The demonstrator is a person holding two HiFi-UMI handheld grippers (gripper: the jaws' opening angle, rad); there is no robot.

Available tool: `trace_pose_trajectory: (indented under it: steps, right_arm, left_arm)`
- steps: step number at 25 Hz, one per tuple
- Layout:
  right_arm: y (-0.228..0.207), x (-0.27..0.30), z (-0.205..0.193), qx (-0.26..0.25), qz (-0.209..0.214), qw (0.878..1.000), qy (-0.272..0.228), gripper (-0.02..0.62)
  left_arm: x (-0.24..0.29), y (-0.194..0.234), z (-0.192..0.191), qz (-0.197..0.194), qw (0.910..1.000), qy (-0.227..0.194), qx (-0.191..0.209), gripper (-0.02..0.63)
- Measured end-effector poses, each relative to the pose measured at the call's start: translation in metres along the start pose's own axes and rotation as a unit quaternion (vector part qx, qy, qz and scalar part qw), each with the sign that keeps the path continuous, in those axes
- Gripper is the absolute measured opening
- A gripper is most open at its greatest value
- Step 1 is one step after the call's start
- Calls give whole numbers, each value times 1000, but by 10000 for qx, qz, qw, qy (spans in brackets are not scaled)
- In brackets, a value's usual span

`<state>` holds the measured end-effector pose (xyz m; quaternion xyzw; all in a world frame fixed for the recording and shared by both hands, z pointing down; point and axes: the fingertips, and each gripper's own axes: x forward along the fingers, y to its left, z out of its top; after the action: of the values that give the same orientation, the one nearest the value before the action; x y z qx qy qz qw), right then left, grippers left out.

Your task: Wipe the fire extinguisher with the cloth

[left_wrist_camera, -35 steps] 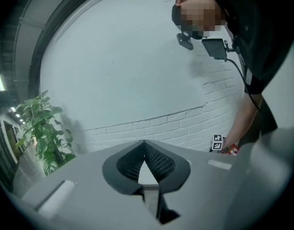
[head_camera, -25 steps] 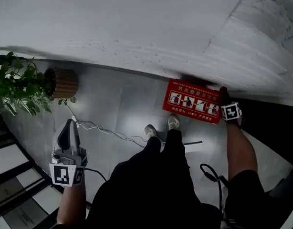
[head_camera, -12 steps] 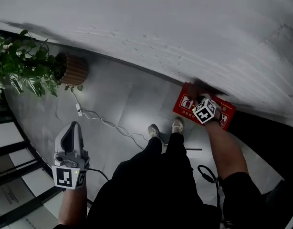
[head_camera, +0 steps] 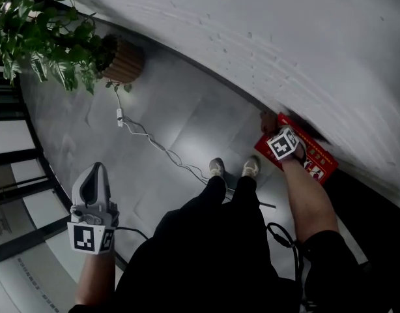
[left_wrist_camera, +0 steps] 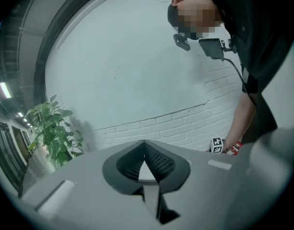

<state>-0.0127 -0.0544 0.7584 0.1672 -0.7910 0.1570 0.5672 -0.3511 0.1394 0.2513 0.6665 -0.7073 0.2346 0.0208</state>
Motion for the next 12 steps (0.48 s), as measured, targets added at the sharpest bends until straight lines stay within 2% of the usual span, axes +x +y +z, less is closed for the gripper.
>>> trace_pose_trajectory:
  steps: [3,6,12]
  right_arm:
    - [-15,-20,-45,319,-98,9994,89,40]
    - [-31,-46,-110,917,-340,9950,192,40]
    - [-52,-102,-260,2291,-929,9674,544,40]
  left_arm:
    - [19,-13,10,-277,9995,-153,35,0]
    - [50,-36,31,-760,9960,-443,133,0]
    - [103,-97,65,-1810,9796,-815,308,0]
